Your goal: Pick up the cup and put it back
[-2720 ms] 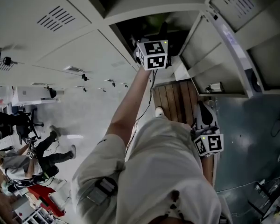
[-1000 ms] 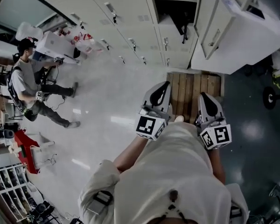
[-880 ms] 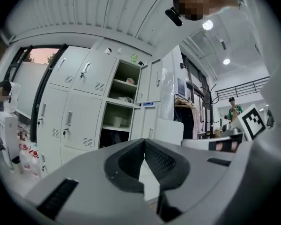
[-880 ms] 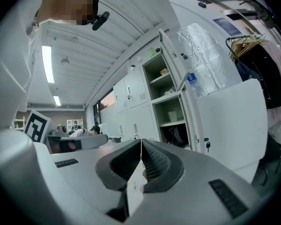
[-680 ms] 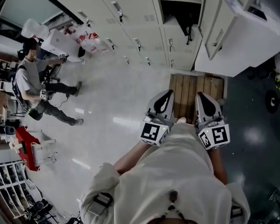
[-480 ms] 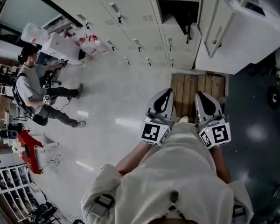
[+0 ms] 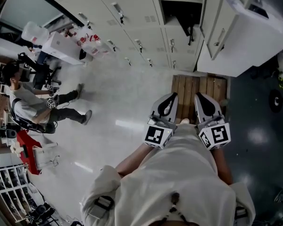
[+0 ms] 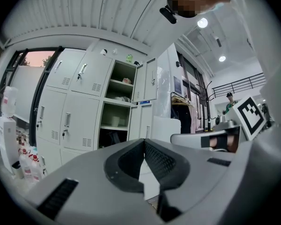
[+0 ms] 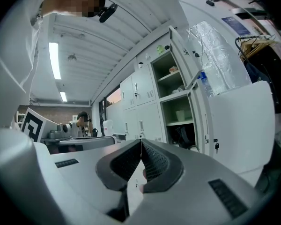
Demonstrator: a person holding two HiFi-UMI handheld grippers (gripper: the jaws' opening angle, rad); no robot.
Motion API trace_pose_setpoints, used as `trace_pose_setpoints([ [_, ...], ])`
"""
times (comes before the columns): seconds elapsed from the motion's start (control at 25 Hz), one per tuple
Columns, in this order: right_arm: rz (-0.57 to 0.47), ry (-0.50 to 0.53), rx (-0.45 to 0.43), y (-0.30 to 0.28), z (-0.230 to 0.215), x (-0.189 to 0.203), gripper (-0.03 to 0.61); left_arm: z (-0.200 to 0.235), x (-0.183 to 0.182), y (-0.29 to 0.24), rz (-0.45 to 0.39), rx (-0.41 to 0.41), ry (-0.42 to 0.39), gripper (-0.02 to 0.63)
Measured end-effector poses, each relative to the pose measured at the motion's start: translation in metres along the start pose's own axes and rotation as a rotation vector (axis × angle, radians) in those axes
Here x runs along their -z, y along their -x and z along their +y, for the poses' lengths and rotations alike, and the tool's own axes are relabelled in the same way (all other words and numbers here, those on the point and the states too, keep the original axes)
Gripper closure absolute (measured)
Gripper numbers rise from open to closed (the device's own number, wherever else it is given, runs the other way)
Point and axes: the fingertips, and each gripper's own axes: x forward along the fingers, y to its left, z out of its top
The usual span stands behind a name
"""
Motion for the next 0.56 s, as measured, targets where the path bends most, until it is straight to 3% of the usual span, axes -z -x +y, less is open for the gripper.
trace_pose_setpoints([
  [0.56,0.040,0.002,-0.021,-0.0073,0.0011,0.0093,0.554,0.0098,0.0065,-0.0026,0.014,-0.033,0.026,0.606],
])
